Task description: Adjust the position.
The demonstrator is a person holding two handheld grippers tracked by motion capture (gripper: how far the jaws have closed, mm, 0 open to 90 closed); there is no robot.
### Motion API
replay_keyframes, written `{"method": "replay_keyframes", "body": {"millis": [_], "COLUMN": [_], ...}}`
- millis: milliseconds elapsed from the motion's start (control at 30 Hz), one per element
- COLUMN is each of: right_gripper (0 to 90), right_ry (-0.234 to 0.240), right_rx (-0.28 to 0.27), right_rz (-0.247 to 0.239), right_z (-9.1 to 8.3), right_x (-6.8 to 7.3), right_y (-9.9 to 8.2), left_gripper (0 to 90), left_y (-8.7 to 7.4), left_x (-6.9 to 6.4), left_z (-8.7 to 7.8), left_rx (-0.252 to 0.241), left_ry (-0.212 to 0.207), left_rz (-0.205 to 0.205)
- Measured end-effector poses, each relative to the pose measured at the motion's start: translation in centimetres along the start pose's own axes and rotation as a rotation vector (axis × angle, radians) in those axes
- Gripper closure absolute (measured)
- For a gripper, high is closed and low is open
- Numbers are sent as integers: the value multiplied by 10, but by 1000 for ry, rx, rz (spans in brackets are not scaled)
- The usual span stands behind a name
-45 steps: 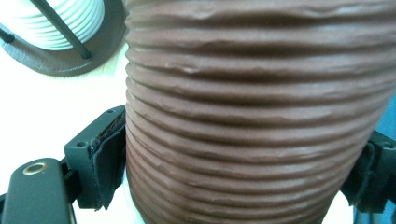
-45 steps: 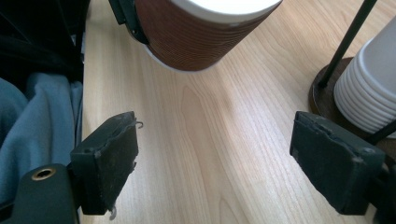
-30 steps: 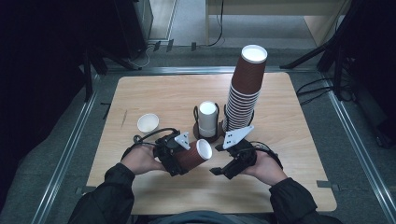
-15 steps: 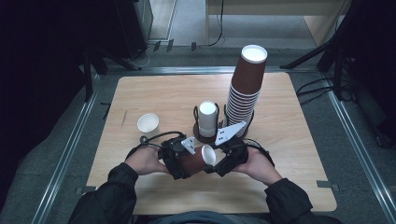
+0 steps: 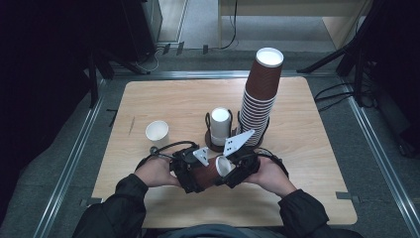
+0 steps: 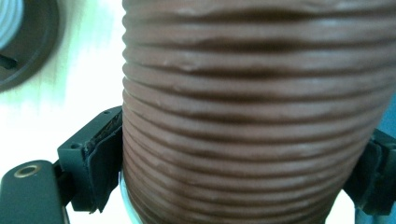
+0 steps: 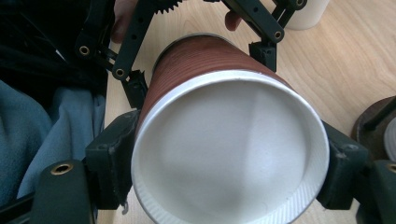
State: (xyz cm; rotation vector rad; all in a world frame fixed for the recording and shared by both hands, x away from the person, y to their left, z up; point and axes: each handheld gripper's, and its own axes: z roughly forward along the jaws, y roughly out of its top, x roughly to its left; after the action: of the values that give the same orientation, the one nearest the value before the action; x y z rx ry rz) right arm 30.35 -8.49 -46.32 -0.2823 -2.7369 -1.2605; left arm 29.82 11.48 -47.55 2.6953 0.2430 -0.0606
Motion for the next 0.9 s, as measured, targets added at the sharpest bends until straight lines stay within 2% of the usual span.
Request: {"method": "replay_keyframes", "body": {"millis": [100, 167, 467, 600, 900], "right_gripper": [217, 216, 215, 216, 215], "right_ry": [1, -9, -41, -56, -77], "right_rx": [-1, 1, 2, -9, -25], "right_rz": [0, 0, 15, 21, 34], "right_z": [-3, -5, -16, -22, -33], "right_x": [0, 0, -5, -6, -4], "right_y": [0, 0, -7, -9, -14], "left_gripper": [63, 1, 0, 0, 0], "left_y": [-1, -1, -10, -14, -23], "left_x": [0, 0, 5, 6, 9], "left_z": [-2, -2, -11, -14, -24], "left_rx": [-19, -19, -72, -95, -180], "left_ry": [11, 19, 10, 18, 9], "left_rz": [1, -6, -48, -64, -100]}}
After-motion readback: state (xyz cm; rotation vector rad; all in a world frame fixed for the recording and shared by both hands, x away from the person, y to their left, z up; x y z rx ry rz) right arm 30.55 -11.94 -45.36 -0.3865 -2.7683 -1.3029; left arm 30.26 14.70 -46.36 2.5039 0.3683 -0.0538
